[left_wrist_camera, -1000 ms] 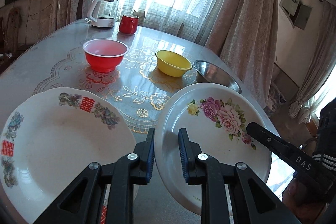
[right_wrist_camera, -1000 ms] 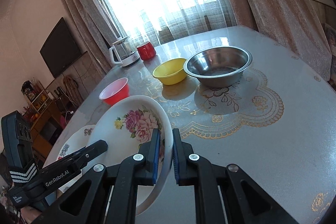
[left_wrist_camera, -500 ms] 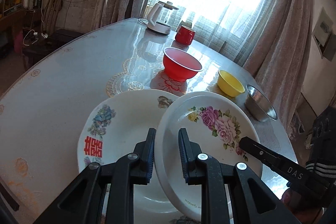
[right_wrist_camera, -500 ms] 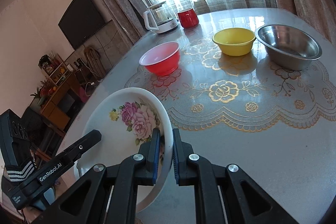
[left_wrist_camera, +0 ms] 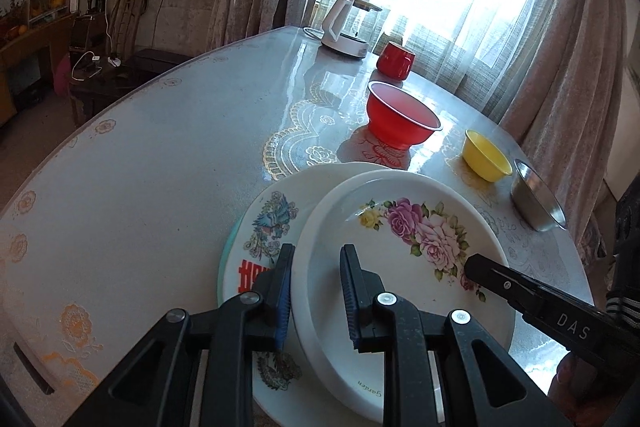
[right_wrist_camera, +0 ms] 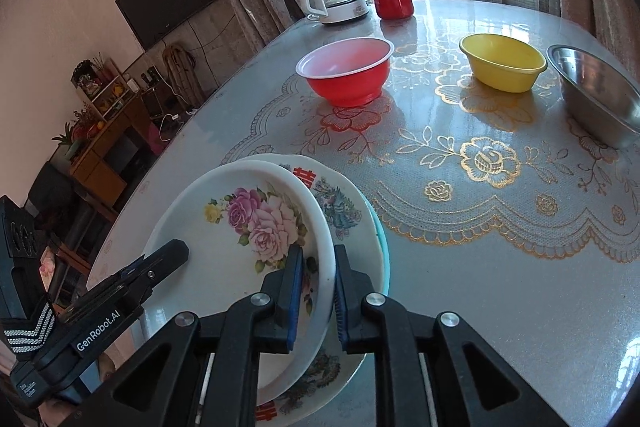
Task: Organize plates and bowls
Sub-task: 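Lower the rose-patterned plate onto the large white plate with the right tool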
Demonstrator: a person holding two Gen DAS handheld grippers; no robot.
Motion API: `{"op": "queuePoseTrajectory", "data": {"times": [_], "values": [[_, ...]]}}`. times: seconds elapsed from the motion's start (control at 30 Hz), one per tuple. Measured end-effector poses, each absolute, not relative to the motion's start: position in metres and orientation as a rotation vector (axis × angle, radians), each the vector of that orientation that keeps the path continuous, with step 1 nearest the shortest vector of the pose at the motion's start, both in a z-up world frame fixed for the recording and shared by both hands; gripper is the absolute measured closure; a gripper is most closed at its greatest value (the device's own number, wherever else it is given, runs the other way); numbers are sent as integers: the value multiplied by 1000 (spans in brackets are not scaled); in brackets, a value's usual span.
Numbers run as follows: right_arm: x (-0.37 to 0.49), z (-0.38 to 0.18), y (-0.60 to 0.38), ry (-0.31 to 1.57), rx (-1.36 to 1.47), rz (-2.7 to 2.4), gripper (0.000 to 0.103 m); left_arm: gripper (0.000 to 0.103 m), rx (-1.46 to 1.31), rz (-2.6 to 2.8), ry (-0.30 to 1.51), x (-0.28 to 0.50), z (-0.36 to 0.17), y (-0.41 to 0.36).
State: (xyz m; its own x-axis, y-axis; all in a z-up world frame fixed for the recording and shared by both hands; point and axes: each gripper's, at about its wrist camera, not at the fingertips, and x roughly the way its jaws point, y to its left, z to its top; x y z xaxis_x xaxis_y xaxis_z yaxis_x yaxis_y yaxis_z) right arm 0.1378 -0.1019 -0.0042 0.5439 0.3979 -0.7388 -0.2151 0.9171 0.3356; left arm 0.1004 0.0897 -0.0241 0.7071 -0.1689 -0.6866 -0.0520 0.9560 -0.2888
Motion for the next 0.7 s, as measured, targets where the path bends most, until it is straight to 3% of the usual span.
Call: {"op": "queuePoseTrajectory", "data": {"times": [0.5,0.7], "values": [[150,2,-96,992,183,322,86,76,-387,-85,908,106,-19,95],[158,1,-98,1029,223,315,86,63,-426,-119,953,106,-17,97]]}}
